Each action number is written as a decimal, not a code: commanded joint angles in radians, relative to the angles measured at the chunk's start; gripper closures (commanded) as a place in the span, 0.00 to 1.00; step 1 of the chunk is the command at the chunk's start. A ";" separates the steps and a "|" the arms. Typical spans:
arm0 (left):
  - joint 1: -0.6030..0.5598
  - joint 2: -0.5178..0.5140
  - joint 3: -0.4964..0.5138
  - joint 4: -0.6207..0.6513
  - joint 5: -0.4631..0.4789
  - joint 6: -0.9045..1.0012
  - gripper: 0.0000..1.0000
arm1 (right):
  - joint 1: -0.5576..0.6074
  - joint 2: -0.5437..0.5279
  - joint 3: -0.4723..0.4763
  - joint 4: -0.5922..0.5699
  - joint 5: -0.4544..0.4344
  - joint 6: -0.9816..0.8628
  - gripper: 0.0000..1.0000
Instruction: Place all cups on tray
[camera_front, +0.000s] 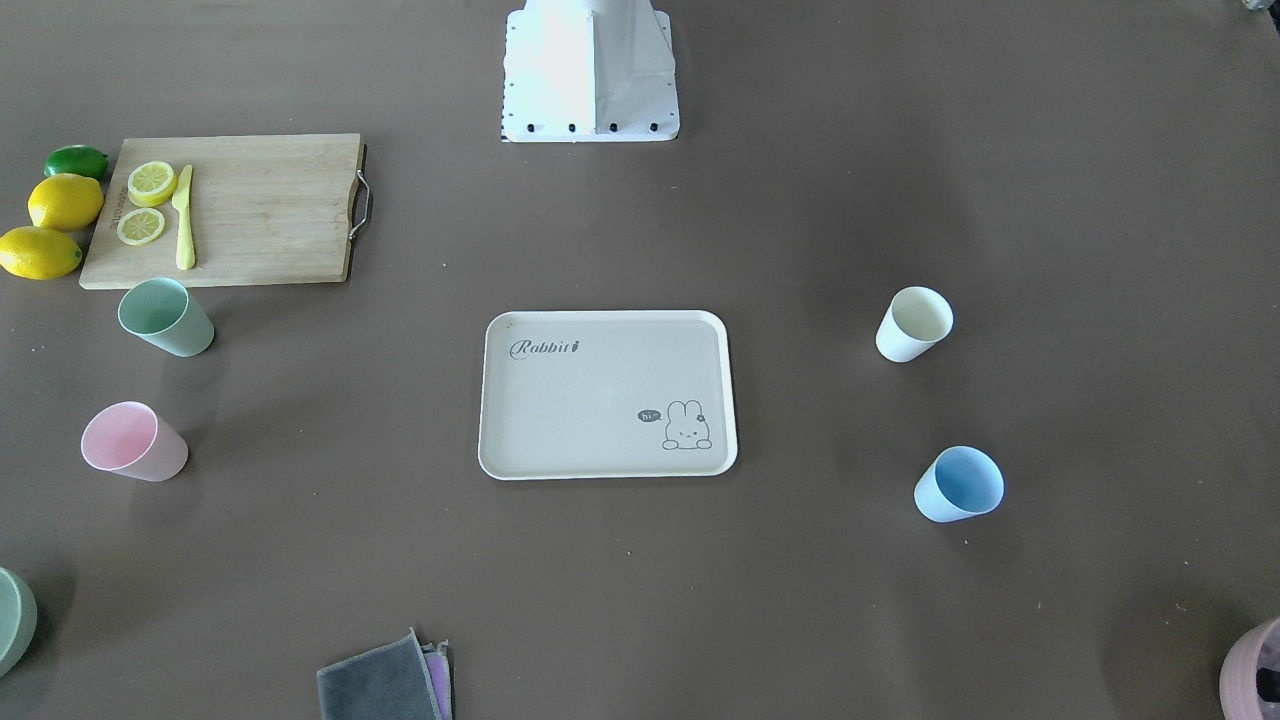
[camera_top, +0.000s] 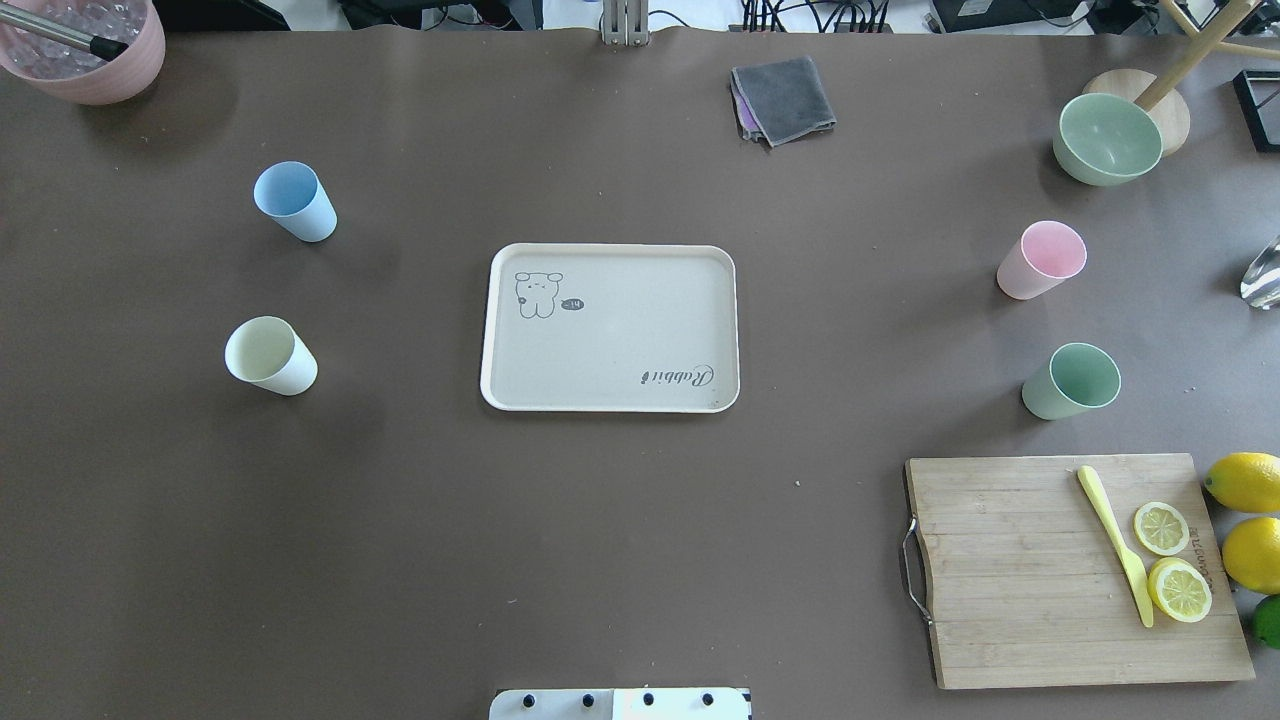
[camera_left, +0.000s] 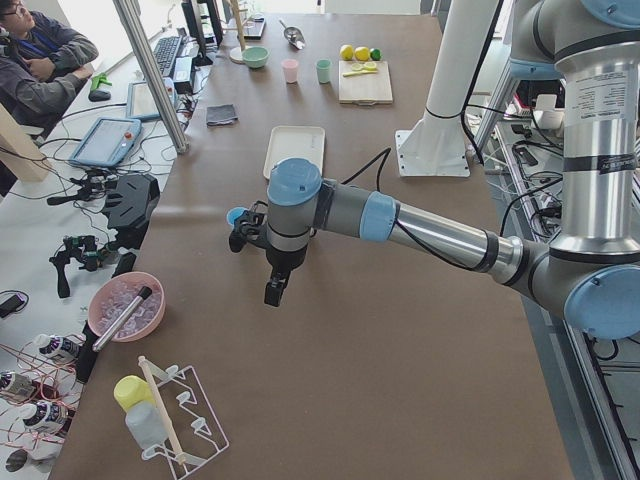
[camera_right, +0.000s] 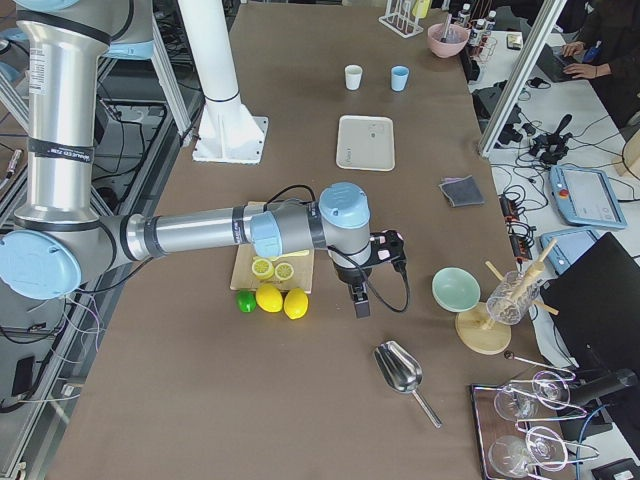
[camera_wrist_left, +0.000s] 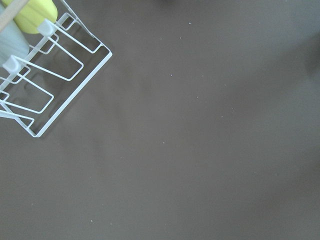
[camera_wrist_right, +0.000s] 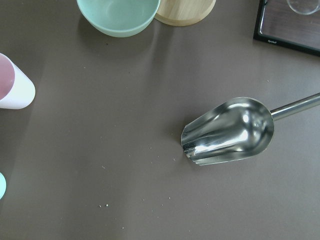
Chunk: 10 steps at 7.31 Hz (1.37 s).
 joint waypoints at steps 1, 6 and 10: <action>0.001 -0.015 0.078 -0.324 0.007 -0.022 0.01 | 0.001 0.029 -0.003 0.019 -0.006 0.001 0.00; 0.053 -0.067 0.142 -0.415 -0.184 -0.192 0.01 | -0.062 0.092 0.001 0.025 0.005 0.155 0.00; 0.418 -0.092 0.134 -0.609 -0.053 -0.762 0.01 | -0.252 0.159 0.030 0.026 -0.027 0.553 0.00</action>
